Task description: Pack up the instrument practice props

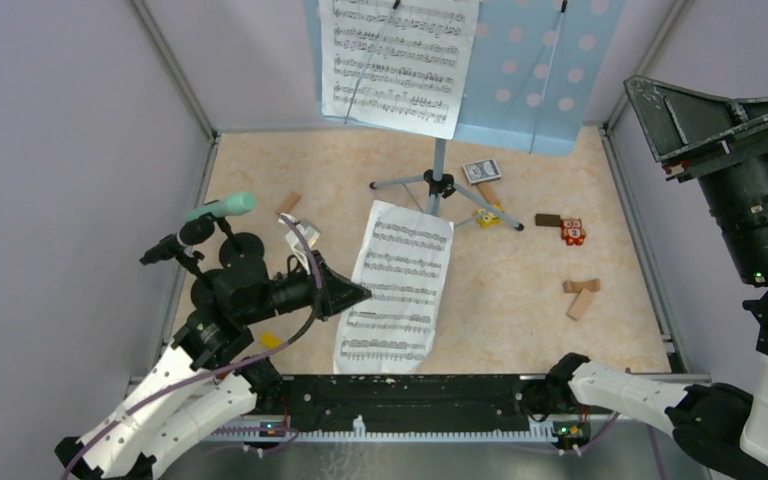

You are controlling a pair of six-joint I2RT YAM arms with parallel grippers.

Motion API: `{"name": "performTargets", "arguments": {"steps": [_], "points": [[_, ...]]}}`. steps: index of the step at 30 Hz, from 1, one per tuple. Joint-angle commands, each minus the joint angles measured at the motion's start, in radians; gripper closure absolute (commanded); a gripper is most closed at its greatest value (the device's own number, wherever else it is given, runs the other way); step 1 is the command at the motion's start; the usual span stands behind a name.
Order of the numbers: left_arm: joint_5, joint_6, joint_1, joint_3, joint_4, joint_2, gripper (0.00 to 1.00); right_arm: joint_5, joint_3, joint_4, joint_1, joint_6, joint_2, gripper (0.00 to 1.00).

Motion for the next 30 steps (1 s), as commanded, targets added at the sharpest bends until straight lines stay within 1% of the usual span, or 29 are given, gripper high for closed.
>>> {"name": "performTargets", "arguments": {"steps": [1,4,6,7,9,11,14,18,20,24,26,30], "points": [[0.075,-0.051,-0.003,-0.073,0.185,0.065,1.00,-0.016,0.037,0.008,0.002,-0.001,-0.007,0.14],[0.071,-0.061,-0.026,-0.102,0.274,0.120,1.00,0.027,-0.015,0.043,0.001,-0.021,-0.041,0.13],[0.045,-0.057,-0.067,-0.107,0.317,0.171,1.00,0.036,-0.029,0.055,0.002,-0.031,-0.052,0.13],[0.021,-0.052,-0.100,-0.104,0.331,0.200,1.00,0.032,-0.025,0.051,0.002,-0.032,-0.052,0.13],[-0.046,-0.039,-0.207,-0.093,0.347,0.264,1.00,0.034,-0.012,0.042,0.001,-0.033,-0.046,0.13],[-0.128,-0.027,-0.302,-0.079,0.405,0.342,1.00,0.039,-0.007,0.030,0.002,-0.032,-0.044,0.13],[-0.186,-0.024,-0.384,-0.054,0.482,0.480,1.00,0.038,-0.019,0.029,0.002,-0.027,-0.059,0.13],[-0.202,-0.023,-0.414,-0.005,0.602,0.645,1.00,0.054,-0.081,0.051,0.002,-0.035,-0.100,0.12],[-0.199,-0.009,-0.418,0.054,0.624,0.727,1.00,0.080,-0.117,0.055,0.002,-0.077,-0.133,0.12],[-0.223,0.030,-0.418,0.188,0.655,0.881,1.00,0.130,-0.311,0.072,0.001,-0.146,-0.231,0.12],[-0.250,0.050,-0.416,0.282,0.641,0.968,1.00,0.184,-0.396,0.035,0.002,-0.138,-0.276,0.12],[-0.282,0.077,-0.411,0.451,0.591,1.158,1.00,0.272,-0.533,-0.115,0.002,-0.094,-0.335,0.12]]}}
